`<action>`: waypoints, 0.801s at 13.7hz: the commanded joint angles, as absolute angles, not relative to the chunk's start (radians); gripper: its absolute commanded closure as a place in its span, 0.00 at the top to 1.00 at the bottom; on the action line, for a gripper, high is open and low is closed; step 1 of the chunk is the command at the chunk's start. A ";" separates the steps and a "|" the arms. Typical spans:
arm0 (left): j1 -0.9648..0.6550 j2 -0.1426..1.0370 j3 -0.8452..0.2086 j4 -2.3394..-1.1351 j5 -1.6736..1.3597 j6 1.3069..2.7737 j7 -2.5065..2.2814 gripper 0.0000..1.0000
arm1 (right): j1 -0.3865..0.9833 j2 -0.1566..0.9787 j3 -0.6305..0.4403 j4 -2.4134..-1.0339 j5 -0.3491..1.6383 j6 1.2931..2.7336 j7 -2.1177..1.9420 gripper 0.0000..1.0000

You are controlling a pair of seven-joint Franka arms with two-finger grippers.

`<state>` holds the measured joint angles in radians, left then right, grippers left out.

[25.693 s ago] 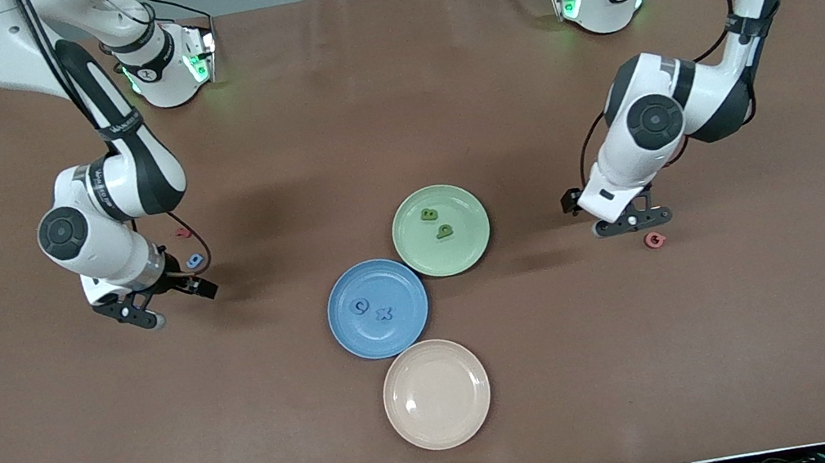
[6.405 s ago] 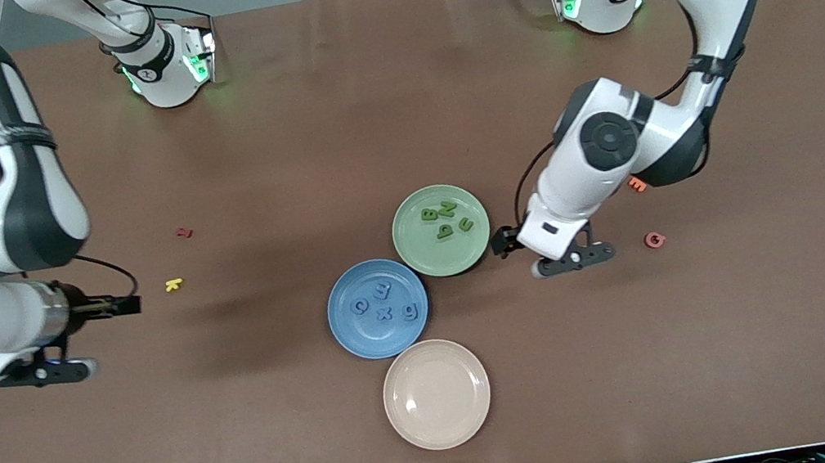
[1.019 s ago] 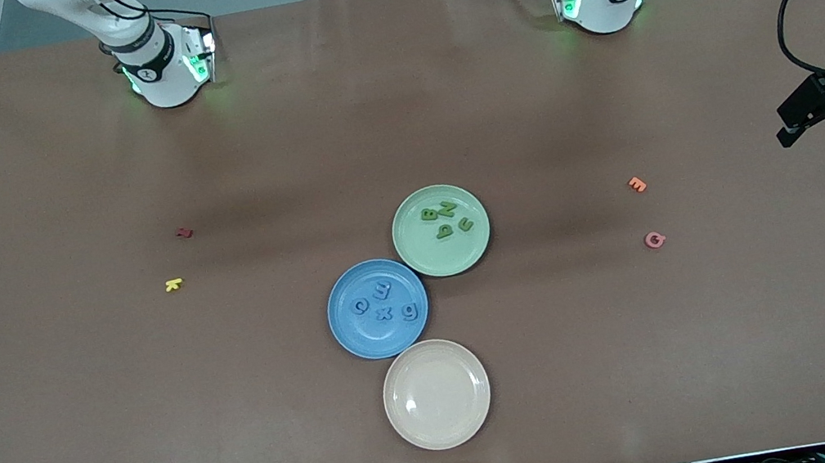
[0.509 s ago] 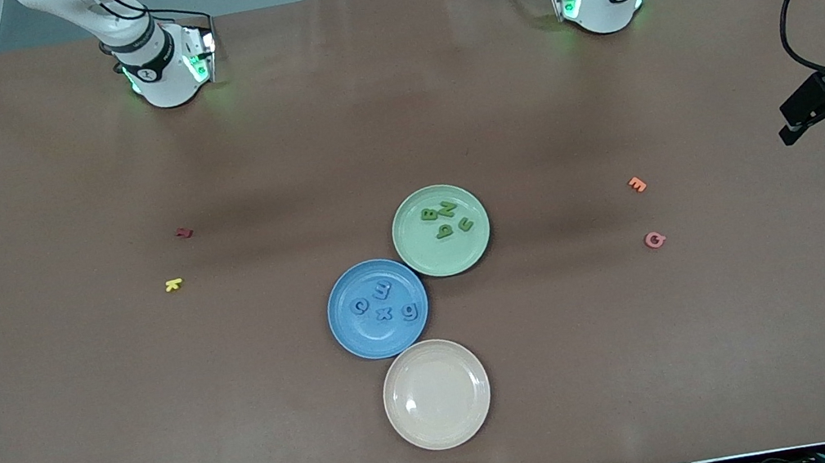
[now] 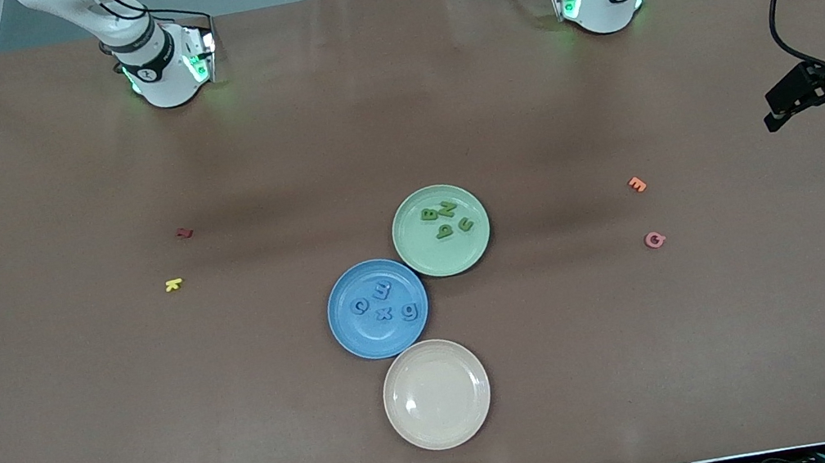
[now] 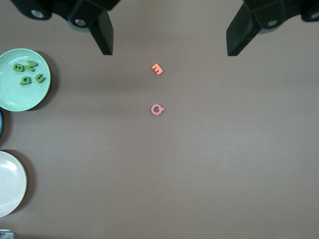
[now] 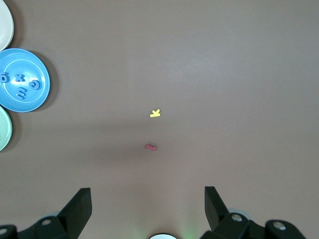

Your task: Sort letters by color into matching plates

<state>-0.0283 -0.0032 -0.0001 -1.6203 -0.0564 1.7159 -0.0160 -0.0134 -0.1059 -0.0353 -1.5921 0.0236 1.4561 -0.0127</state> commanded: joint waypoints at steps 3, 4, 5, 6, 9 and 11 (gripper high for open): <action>-0.032 0.006 -0.005 -1.583 -0.037 1.683 -0.018 1.00 | -0.026 -0.129 -0.029 -1.615 0.037 1.466 -0.011 1.00; -0.032 0.006 -0.005 -1.585 -0.037 1.681 -0.018 1.00 | -0.026 -0.127 -0.029 -1.615 0.037 1.466 -0.011 1.00; -0.034 0.006 -0.005 -1.585 -0.037 1.672 -0.020 1.00 | -0.026 -0.129 -0.029 -1.615 0.037 1.466 -0.011 1.00; -0.034 0.006 -0.005 -1.583 -0.037 1.669 -0.020 1.00 | -0.026 -0.127 -0.029 -1.615 0.037 1.466 -0.011 1.00; -0.034 0.006 -0.005 -1.585 -0.037 1.669 -0.020 1.00 | -0.026 -0.127 -0.029 -1.615 0.037 1.466 -0.011 1.00; -0.034 0.006 -0.005 -1.585 -0.037 1.669 -0.020 1.00 | -0.026 -0.127 -0.029 -1.617 0.037 1.465 -0.011 1.00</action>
